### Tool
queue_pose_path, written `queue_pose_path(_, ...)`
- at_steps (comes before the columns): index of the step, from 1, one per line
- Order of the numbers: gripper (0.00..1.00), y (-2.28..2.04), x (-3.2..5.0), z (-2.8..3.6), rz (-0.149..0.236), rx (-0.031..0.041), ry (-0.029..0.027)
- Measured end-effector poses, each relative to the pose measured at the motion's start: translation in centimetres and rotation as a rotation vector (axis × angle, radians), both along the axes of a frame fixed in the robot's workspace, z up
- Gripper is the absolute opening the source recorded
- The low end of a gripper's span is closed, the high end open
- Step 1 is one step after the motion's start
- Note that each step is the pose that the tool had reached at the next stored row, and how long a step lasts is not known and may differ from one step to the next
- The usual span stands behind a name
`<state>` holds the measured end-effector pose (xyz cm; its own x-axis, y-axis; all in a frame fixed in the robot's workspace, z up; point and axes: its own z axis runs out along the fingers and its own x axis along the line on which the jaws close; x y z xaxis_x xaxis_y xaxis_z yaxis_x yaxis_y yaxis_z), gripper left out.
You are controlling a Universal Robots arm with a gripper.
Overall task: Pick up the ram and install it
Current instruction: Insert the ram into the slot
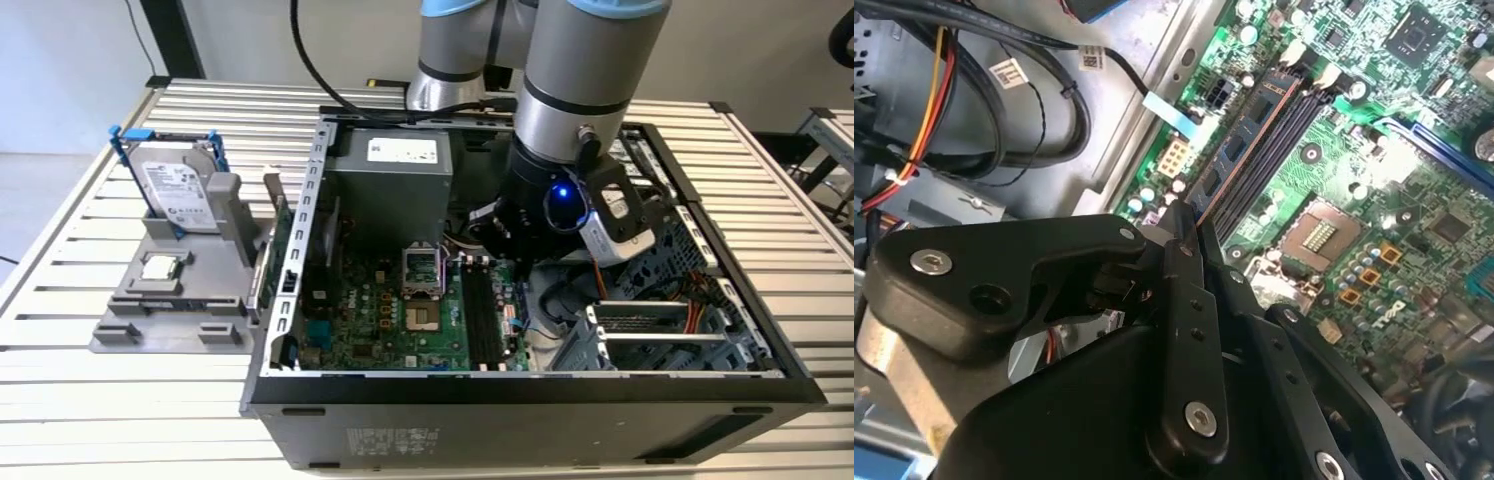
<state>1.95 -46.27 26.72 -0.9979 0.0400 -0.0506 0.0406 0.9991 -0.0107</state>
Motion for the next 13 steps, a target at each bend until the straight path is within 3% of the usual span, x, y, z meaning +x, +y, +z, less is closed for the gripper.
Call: queue_pose_path(13,0.0,0.02,-0.04,-2.38,-0.003,0.0,0.0)
